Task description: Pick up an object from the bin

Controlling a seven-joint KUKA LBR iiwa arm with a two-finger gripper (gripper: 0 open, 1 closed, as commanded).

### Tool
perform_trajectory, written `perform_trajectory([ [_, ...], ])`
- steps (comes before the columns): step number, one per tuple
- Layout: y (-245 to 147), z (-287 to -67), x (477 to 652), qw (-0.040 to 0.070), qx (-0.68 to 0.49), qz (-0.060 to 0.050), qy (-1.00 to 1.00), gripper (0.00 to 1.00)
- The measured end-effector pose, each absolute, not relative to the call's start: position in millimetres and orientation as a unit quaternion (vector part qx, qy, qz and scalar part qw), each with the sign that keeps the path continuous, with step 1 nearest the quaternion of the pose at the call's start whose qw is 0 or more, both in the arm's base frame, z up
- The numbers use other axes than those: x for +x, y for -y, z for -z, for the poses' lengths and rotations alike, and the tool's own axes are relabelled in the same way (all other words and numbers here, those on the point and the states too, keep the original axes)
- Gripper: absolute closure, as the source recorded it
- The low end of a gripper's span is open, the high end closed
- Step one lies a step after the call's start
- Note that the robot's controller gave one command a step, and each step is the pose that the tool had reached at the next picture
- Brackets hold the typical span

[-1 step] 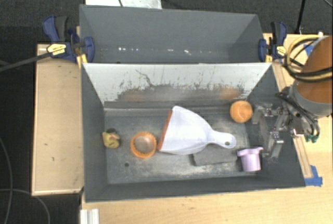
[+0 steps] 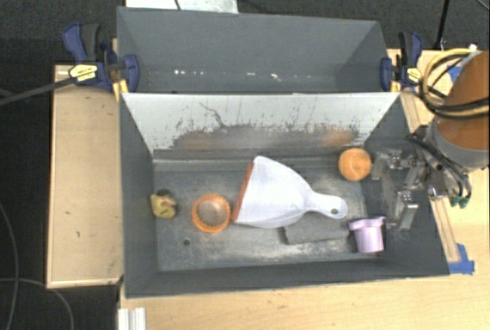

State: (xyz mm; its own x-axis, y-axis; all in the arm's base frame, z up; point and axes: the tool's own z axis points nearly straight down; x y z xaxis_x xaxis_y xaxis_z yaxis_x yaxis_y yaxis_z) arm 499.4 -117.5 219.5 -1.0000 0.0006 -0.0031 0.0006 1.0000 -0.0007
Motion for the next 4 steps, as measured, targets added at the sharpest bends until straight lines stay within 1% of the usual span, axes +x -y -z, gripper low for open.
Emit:
perform_trajectory([
  [1,94,-174,487.7,0.005,-0.017,0.001,-1.000,0.00],
  [2,65,-90,496.1,0.001,-0.064,0.000,-0.998,1.00],
  [3,65,-90,496.1,0.001,-0.065,0.000,-0.998,1.00],
  [4,66,-132,495.0,-0.004,-0.065,-0.001,-0.998,1.00],
])
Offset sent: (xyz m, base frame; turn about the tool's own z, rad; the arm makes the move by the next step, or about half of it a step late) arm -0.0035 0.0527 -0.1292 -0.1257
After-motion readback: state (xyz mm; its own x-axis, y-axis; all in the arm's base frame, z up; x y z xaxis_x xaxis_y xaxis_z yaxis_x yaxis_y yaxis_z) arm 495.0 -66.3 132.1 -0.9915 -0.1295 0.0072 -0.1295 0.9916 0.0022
